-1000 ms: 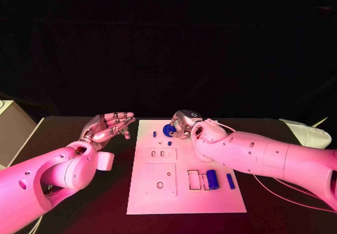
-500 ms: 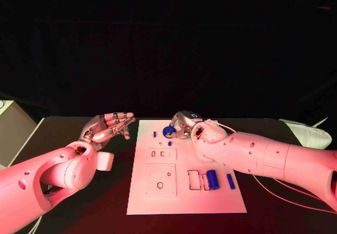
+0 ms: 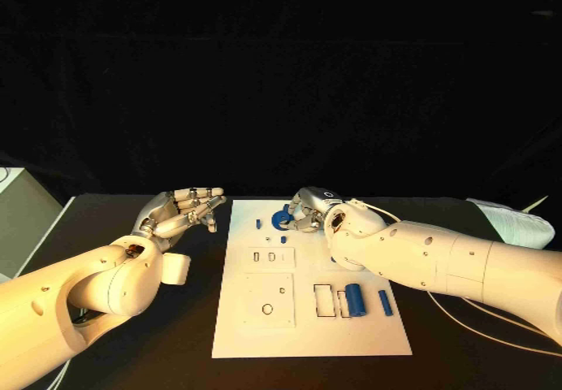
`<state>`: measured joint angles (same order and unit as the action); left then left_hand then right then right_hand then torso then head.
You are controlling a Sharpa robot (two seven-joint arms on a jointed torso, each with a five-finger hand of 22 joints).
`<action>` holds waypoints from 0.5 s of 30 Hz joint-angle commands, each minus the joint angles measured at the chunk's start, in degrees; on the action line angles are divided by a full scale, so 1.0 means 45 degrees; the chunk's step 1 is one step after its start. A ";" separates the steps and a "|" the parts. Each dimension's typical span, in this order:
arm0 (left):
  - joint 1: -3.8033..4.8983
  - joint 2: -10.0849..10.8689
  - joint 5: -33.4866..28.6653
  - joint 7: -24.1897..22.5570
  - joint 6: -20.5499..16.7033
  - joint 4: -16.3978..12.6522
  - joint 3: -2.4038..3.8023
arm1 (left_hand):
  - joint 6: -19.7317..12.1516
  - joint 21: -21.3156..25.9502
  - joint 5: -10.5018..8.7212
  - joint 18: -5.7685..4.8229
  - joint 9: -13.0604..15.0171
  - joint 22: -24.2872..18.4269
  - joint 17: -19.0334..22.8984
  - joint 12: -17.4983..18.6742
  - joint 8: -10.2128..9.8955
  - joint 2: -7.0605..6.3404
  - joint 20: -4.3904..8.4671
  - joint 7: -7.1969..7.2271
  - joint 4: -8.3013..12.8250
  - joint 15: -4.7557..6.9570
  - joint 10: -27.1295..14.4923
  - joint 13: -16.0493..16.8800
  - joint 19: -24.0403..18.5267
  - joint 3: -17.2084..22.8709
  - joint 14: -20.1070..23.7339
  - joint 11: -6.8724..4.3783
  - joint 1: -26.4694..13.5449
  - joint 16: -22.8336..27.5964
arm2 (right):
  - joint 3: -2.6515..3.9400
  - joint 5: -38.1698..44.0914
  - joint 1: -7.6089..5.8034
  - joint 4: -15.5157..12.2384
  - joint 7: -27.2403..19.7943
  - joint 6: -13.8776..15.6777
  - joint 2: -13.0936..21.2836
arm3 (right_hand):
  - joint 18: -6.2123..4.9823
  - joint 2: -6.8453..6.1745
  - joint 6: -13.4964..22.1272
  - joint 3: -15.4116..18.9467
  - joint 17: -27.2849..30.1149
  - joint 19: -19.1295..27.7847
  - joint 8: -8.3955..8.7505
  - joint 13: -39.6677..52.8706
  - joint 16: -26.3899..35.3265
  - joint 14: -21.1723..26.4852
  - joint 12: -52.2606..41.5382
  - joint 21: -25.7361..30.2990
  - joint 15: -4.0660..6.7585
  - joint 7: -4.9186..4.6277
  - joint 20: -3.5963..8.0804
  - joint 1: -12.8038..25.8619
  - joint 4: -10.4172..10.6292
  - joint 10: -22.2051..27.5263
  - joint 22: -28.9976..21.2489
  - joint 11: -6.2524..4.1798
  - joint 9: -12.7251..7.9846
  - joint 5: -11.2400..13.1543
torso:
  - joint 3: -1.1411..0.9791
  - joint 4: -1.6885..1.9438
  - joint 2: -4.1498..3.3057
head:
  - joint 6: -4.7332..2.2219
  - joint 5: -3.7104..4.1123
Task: Assemble the parts on the task board
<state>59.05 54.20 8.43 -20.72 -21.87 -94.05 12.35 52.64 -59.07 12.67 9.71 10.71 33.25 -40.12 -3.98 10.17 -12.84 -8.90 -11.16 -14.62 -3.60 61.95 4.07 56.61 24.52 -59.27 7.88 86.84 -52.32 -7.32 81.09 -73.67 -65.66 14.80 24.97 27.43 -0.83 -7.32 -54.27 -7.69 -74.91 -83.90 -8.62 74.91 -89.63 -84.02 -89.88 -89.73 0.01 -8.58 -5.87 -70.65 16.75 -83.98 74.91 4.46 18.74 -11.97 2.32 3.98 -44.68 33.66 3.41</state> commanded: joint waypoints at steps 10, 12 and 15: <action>0.0004 0.0015 0.0036 -0.0068 0.0138 -0.0014 0.0009 | -0.0063 -0.0076 -0.0021 0.0203 0.0017 0.0023 0.0028 -0.0003 -0.0009 0.0126 0.0005 -0.0017 0.0062 0.0013 -0.0081 0.0011 -0.0108 0.0081 0.0082 0.0002 -0.0003 -0.0058 | -0.0014 -0.0234 -0.0038 -0.0994 -0.0329 0.0436 0.1279 | 0.0184 -0.0044 -0.0102 0.0007 -0.3353 -0.1355 -0.0036 0.3353 -0.0082 -0.1329 -0.0027 -0.0059 0.0086 -0.0025 0.0063 0.0378 0.0009 -0.1338 0.3354 -0.0060 0.0000 0.0086 | -0.0030 -0.0092 0.0048 | -0.0040 -0.0004; 0.0004 0.0020 0.0036 -0.0070 0.0140 -0.0005 0.0009 | -0.0063 -0.0076 -0.0021 0.0203 0.0017 0.0023 0.0028 -0.0003 -0.0009 0.0126 0.0005 -0.0017 0.0062 0.0013 -0.0081 0.0011 -0.0108 0.0081 0.0082 0.0002 -0.0003 -0.0058 | -0.0001 -0.0373 -0.0095 -0.1247 -0.0590 0.0825 0.1610 | 0.0184 -0.0047 -0.0108 0.0010 -0.3353 -0.1355 -0.0037 0.3353 -0.0082 -0.1329 -0.0027 -0.0059 0.0089 -0.0024 0.0065 0.0399 0.0005 -0.1338 0.3354 -0.0059 0.0000 0.0106 | -0.0048 -0.0131 0.0062 | -0.0060 0.0008; 0.0003 0.0017 0.0036 -0.0077 0.0153 0.0018 0.0009 | -0.0068 -0.0083 -0.0020 0.0202 0.0017 0.0026 0.0031 -0.0001 -0.0011 0.0127 0.0005 -0.0021 0.0069 0.0012 -0.0085 0.0011 -0.0112 0.0089 0.0085 0.0004 0.0003 -0.0059 | 0.0031 -0.0901 -0.0214 -0.1639 -0.1304 0.1482 0.2195 | 0.0184 -0.0118 -0.0130 -0.0133 -0.3353 -0.1355 -0.0035 0.3353 -0.0082 -0.1329 -0.0027 -0.0059 0.0129 -0.0021 0.0100 0.0049 -0.0079 -0.1338 0.3354 -0.0063 -0.0007 0.0142 | -0.0074 -0.0180 0.0083 | -0.0082 0.0004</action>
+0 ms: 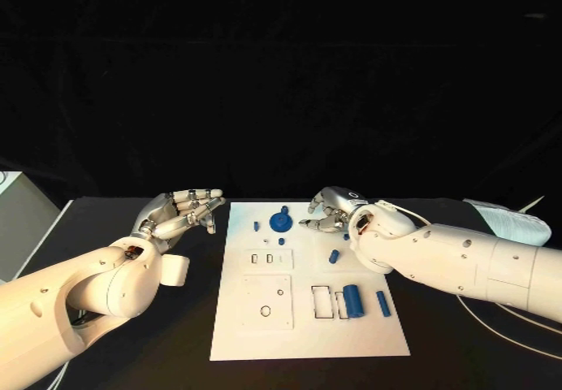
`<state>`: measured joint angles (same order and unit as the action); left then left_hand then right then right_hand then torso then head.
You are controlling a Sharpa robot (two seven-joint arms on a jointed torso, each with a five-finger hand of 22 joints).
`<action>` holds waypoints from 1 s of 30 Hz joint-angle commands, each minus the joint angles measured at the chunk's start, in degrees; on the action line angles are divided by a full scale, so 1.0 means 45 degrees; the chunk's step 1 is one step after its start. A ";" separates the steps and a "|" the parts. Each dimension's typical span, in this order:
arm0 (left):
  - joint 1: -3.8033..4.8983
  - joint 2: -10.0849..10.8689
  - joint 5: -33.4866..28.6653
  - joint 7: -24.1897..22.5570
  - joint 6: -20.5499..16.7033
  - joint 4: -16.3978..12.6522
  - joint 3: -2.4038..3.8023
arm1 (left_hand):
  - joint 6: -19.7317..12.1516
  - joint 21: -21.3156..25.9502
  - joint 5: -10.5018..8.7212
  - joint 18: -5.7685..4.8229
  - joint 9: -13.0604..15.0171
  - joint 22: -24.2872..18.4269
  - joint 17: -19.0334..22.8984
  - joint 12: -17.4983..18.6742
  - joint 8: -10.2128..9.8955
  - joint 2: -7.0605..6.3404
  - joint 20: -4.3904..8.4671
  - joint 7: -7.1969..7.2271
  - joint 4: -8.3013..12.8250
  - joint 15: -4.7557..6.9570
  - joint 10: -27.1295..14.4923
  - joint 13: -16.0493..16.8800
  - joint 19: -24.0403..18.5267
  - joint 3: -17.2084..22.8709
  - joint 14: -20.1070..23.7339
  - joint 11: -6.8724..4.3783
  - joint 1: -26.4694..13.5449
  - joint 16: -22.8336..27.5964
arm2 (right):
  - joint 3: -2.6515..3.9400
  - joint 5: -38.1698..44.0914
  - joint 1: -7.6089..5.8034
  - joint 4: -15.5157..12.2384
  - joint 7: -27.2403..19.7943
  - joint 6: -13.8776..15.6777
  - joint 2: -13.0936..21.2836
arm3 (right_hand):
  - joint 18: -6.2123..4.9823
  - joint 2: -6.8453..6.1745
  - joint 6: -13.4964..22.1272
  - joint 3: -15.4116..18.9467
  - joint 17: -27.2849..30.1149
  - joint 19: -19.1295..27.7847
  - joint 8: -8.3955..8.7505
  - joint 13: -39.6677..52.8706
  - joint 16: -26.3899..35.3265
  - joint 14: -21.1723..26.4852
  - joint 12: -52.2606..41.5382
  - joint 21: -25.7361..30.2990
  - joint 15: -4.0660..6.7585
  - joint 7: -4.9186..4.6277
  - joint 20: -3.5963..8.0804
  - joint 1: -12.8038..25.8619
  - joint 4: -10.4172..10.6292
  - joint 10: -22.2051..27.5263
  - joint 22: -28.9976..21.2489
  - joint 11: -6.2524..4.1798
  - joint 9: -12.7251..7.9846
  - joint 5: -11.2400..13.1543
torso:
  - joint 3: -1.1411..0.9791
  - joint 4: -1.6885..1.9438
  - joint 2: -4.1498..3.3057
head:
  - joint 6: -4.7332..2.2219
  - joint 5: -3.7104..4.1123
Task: Assemble the parts on the task board
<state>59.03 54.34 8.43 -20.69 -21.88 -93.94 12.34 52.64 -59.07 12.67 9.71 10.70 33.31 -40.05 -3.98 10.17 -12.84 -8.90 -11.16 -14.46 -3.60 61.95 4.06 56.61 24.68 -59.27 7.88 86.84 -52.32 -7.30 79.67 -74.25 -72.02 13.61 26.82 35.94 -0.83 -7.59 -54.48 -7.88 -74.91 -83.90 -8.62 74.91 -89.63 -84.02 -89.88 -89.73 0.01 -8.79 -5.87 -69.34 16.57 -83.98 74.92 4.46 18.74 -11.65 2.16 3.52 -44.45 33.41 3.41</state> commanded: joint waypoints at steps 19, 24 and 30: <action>-0.0039 -0.0172 0.0042 -0.0090 0.0491 0.0164 0.0009 | -0.0025 -0.0120 -0.0029 0.0200 0.0043 0.0027 0.0039 -0.0066 0.0018 0.0127 -0.0001 -0.0036 0.0030 0.0004 0.0036 0.0037 -0.0151 0.0077 0.0105 0.0002 -0.0035 -0.0066 | 0.0091 -0.3648 -0.0463 -0.0109 -0.5140 -0.0773 0.3288 | 0.0184 -0.0950 0.0167 -0.1072 -0.3353 -0.1355 0.0236 0.3354 -0.0082 -0.1329 -0.0027 -0.0059 0.0065 -0.0102 0.0047 -0.3256 -0.1221 -0.1339 0.3350 0.0045 -0.0176 0.0051 | -0.0147 -0.0189 0.0096 | -0.0054 0.0217; -0.0066 -0.0192 0.0044 -0.0092 0.0499 0.0202 0.0009 | -0.0025 -0.0126 -0.0031 0.0201 0.0045 0.0029 0.0042 -0.0068 0.0019 0.0116 -0.0001 -0.0031 0.0037 0.0006 0.0044 0.0038 -0.0156 0.0078 0.0106 0.0000 -0.0033 -0.0070 | 0.0086 -0.3235 -0.0337 0.0045 -0.5117 -0.1230 0.3573 | 0.0184 -0.1051 0.0301 -0.1013 -0.3353 -0.1355 0.0322 0.3354 -0.0082 -0.1329 -0.0027 -0.0059 0.0034 -0.0124 0.0033 -0.3278 -0.1224 -0.1339 0.3350 0.0054 -0.0214 0.0017 | -0.0153 -0.0195 0.0091 | -0.0013 0.0219; -0.0081 -0.0198 0.0046 -0.0095 0.0499 0.0232 0.0009 | -0.0025 -0.0126 -0.0031 0.0201 0.0045 0.0029 0.0042 -0.0068 0.0019 0.0116 -0.0001 -0.0031 0.0037 0.0006 0.0044 0.0038 -0.0156 0.0078 0.0106 0.0000 -0.0033 -0.0070 | 0.0070 -0.2827 -0.0198 0.0127 -0.4851 -0.1385 0.3673 | 0.0184 -0.1085 0.0382 -0.0955 -0.3353 -0.1355 0.0373 0.3354 -0.0082 -0.1329 -0.0027 -0.0059 0.0006 -0.0137 0.0013 -0.3255 -0.1192 -0.1339 0.3350 0.0066 -0.0235 0.0053 | -0.0126 -0.0213 0.0101 | 0.0017 0.0282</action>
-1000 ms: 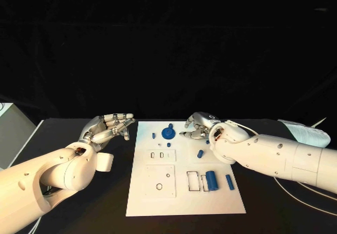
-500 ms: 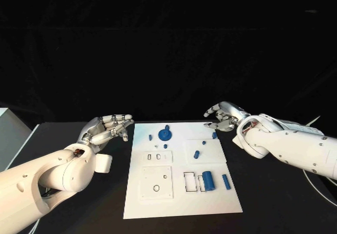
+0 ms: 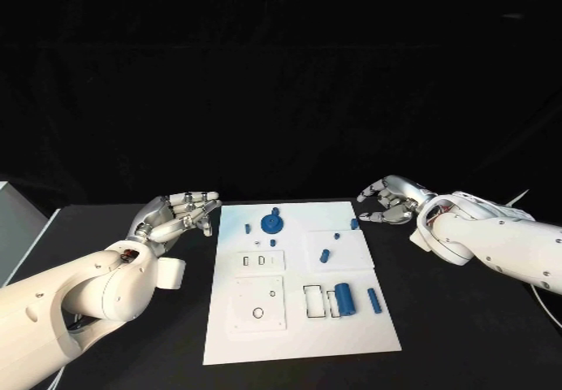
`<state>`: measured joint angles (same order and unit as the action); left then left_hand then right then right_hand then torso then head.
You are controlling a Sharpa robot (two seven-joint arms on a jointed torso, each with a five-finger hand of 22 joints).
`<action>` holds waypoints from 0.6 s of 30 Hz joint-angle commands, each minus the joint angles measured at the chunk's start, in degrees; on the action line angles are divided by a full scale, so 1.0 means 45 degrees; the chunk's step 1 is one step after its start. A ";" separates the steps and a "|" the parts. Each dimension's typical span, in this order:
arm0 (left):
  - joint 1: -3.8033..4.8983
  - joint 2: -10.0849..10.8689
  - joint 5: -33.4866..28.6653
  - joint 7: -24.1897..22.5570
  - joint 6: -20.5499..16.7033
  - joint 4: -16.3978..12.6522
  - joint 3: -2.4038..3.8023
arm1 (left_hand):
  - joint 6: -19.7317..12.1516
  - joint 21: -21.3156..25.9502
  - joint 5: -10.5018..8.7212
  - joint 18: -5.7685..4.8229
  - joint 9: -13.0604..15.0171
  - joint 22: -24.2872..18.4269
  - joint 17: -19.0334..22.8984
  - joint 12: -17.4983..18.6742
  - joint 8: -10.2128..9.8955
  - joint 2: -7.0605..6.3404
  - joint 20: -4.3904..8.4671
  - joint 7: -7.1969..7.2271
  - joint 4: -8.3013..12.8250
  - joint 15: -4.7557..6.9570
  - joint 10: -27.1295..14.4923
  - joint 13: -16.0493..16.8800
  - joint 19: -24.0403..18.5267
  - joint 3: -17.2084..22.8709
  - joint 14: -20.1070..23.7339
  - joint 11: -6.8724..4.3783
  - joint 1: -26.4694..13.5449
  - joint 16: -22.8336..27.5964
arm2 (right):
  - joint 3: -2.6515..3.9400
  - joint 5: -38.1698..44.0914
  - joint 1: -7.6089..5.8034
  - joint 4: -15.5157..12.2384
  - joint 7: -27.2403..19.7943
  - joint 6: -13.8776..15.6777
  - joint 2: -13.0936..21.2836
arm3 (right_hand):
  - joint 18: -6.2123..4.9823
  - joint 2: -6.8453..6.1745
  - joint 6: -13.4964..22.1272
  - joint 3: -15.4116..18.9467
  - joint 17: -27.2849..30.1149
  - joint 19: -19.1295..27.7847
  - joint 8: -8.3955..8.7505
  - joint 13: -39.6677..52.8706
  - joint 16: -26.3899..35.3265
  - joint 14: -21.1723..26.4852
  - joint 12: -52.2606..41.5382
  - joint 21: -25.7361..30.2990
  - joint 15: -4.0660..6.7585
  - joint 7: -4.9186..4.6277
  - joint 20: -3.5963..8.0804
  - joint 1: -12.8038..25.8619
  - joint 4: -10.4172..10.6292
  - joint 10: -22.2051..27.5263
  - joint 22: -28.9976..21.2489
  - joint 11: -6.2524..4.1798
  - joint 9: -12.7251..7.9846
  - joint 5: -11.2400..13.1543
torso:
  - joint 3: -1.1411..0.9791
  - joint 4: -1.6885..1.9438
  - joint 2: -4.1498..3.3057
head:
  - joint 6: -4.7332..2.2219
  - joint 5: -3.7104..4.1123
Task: Assemble the parts on the task board
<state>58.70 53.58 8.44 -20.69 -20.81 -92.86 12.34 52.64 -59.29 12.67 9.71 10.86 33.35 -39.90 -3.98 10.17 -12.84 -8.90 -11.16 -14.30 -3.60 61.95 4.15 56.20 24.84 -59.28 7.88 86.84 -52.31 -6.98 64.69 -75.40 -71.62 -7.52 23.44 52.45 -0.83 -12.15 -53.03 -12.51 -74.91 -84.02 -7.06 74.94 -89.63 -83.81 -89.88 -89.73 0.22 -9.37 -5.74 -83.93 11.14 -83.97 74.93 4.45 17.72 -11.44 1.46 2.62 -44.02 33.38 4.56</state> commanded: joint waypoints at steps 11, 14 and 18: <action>-0.0019 -0.0081 0.0053 -0.0105 0.0281 0.0025 0.0009 | -0.0033 -0.0091 -0.0030 0.0203 0.0015 0.0025 0.0019 -0.0063 0.0017 0.0097 -0.0002 -0.0025 0.0018 0.0008 0.0040 0.0016 -0.0078 0.0052 0.0107 -0.0002 -0.0027 -0.0077 | -0.0031 0.0893 0.0525 0.0704 0.0848 -0.0103 -0.0673 | 0.0184 -0.0071 0.0122 0.0167 -0.3353 -0.1328 0.0074 0.3347 -0.0082 -0.1375 -0.0027 -0.0059 -0.0095 -0.0034 -0.0053 0.0074 0.0114 -0.1340 0.3348 0.0085 -0.0028 0.0040 | 0.0041 0.0069 0.0008 | 0.0094 0.0125; -0.0022 -0.0089 0.0054 -0.0102 0.0280 0.0038 0.0009 | -0.0033 -0.0091 -0.0030 0.0203 0.0015 0.0025 0.0019 -0.0063 0.0017 0.0097 -0.0002 -0.0025 0.0018 0.0008 0.0040 0.0016 -0.0078 0.0052 0.0107 -0.0002 -0.0027 -0.0077 | -0.0034 0.0905 0.0593 0.0834 0.0958 -0.0137 -0.0777 | 0.0184 -0.0068 0.0125 0.0170 -0.3353 -0.1328 0.0076 0.3347 -0.0082 -0.1375 -0.0027 -0.0059 -0.0098 -0.0035 -0.0056 0.0074 0.0118 -0.1340 0.3348 0.0086 -0.0029 0.0030 | 0.0051 0.0071 0.0006 | 0.0116 0.0119; -0.0026 -0.0086 0.0056 -0.0096 0.0274 0.0050 0.0009 | -0.0033 -0.0091 -0.0030 0.0203 0.0015 0.0025 0.0019 -0.0063 0.0017 0.0097 -0.0002 -0.0025 0.0018 0.0008 0.0040 0.0016 -0.0078 0.0052 0.0107 -0.0002 -0.0027 -0.0077 | -0.0035 0.0913 0.0676 0.0935 0.1008 -0.0175 -0.0847 | 0.0184 -0.0056 0.0131 0.0171 -0.3353 -0.1328 0.0081 0.3347 -0.0082 -0.1375 -0.0027 -0.0059 -0.0104 -0.0038 -0.0063 0.0067 0.0125 -0.1340 0.3348 0.0090 -0.0031 -0.0002 | 0.0049 0.0047 -0.0010 | 0.0128 0.0069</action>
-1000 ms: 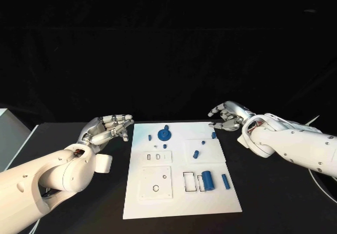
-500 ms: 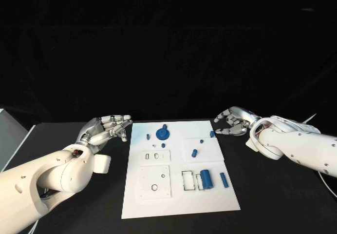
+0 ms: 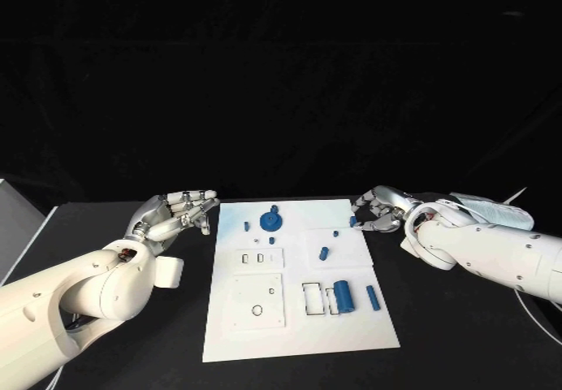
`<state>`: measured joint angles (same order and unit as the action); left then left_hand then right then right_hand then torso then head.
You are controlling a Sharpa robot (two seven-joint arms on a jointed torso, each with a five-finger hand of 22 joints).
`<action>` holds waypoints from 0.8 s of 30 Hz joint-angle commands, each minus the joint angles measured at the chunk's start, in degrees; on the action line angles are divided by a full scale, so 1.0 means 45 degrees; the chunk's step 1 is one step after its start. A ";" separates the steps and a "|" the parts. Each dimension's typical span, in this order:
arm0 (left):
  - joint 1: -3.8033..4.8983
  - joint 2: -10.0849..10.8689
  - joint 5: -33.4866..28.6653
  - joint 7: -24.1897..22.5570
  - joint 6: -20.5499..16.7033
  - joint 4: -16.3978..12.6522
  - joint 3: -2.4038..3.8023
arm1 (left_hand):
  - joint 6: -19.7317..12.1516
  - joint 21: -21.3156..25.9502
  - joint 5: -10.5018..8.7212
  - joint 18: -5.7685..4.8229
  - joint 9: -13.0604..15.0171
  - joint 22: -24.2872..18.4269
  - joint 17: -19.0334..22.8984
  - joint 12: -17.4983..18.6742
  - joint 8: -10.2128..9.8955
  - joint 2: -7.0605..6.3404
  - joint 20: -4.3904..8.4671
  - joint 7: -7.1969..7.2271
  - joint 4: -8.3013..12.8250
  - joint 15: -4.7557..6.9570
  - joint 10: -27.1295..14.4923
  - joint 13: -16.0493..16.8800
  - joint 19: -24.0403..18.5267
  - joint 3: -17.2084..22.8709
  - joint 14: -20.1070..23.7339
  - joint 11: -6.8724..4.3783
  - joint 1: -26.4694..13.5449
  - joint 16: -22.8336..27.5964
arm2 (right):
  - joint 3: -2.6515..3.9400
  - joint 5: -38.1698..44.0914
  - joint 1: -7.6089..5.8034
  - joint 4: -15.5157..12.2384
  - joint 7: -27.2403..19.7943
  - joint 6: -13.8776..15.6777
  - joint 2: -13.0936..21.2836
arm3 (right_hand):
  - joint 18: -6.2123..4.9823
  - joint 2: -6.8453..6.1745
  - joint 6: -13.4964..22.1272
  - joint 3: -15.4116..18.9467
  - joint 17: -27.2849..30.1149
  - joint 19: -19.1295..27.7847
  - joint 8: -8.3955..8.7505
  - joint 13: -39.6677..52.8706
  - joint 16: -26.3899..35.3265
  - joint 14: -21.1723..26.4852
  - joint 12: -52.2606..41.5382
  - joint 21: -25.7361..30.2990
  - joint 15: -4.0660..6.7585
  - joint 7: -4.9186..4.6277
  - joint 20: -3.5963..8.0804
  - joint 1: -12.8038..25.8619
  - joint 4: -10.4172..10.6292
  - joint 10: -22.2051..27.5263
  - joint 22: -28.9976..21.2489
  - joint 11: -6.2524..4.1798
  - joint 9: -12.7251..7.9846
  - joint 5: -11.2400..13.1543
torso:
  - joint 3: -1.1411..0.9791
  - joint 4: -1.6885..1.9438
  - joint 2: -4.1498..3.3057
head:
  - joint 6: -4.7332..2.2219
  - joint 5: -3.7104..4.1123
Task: Assemble the parts on the task board
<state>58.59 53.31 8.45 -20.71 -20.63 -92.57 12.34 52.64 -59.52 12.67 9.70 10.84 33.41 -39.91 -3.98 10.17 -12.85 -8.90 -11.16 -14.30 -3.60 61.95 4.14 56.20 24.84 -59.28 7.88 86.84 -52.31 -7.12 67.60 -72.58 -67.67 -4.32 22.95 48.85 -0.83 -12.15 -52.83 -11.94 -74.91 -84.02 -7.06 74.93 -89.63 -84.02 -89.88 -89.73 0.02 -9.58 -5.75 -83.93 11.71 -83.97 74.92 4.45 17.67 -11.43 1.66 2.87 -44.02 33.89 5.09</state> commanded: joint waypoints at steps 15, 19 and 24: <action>-0.0005 0.0002 0.0061 -0.0073 0.0206 0.0014 0.0009 | -0.0047 -0.0059 -0.0028 0.0204 0.0020 0.0019 0.0030 -0.0049 0.0011 0.0095 -0.0002 -0.0028 0.0026 0.0008 0.0019 0.0012 -0.0092 0.0067 0.0107 0.0001 -0.0031 -0.0085 | -0.0004 0.0239 0.0159 0.0244 0.0361 -0.0264 -0.0227 | 0.0184 0.0487 -0.0516 -0.0480 -0.3354 -0.1330 -0.0197 0.3349 -0.0082 -0.1330 -0.0028 -0.0059 0.0089 0.0130 0.0015 -0.0069 0.0232 -0.1340 0.3351 0.0009 0.0055 -0.0101 | 0.0015 -0.0017 0.0022 | 0.0111 -0.0096; -0.0005 0.0013 0.0061 -0.0069 0.0201 0.0012 0.0009 | -0.0047 -0.0059 -0.0028 0.0204 0.0020 0.0019 0.0030 -0.0049 0.0011 0.0095 -0.0002 -0.0028 0.0026 0.0008 0.0019 0.0012 -0.0092 0.0067 0.0107 0.0001 -0.0031 -0.0085 | -0.0003 0.0202 0.0180 0.0279 0.0322 -0.0339 -0.0258 | 0.0184 0.0645 -0.0656 -0.0845 -0.3354 -0.1330 -0.0248 0.3349 -0.0082 -0.1330 -0.0028 -0.0059 0.0187 0.0199 0.0104 -0.0127 0.0252 -0.1340 0.3351 -0.0054 0.0048 -0.0103 | 0.0015 -0.0022 0.0021 | 0.0113 -0.0130; -0.0005 0.0028 0.0062 -0.0057 0.0199 0.0008 0.0009 | -0.0047 -0.0059 -0.0028 0.0204 0.0020 0.0019 0.0030 -0.0049 0.0011 0.0095 -0.0002 -0.0028 0.0026 0.0008 0.0019 0.0012 -0.0092 0.0067 0.0107 0.0001 -0.0031 -0.0085 | -0.0003 0.0180 0.0191 0.0314 0.0289 -0.0413 -0.0304 | 0.0184 0.0711 -0.0743 -0.1243 -0.3354 -0.1330 -0.0269 0.3349 -0.0082 -0.1330 -0.0028 -0.0059 0.0277 0.0257 0.0192 -0.0174 0.0209 -0.1340 0.3351 -0.0107 0.0028 -0.0249 | 0.0007 -0.0015 0.0018 | 0.0113 -0.0143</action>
<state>58.56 53.48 8.49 -20.68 -20.61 -92.42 12.34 52.64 -59.52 12.67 9.70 10.88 33.39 -39.84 -3.98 10.17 -12.84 -8.90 -11.16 -14.31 -3.60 61.95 4.13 56.20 24.83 -59.27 7.88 86.84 -52.31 -7.11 68.03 -71.80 -66.29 -2.82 22.39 47.64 -0.83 -9.43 -55.81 -17.39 -74.91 -84.00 -7.96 74.91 -89.63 -83.98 -89.88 -89.73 0.99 -8.28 -5.32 -84.83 12.59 -83.97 74.91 4.45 17.86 -12.32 1.70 2.81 -43.92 34.41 4.49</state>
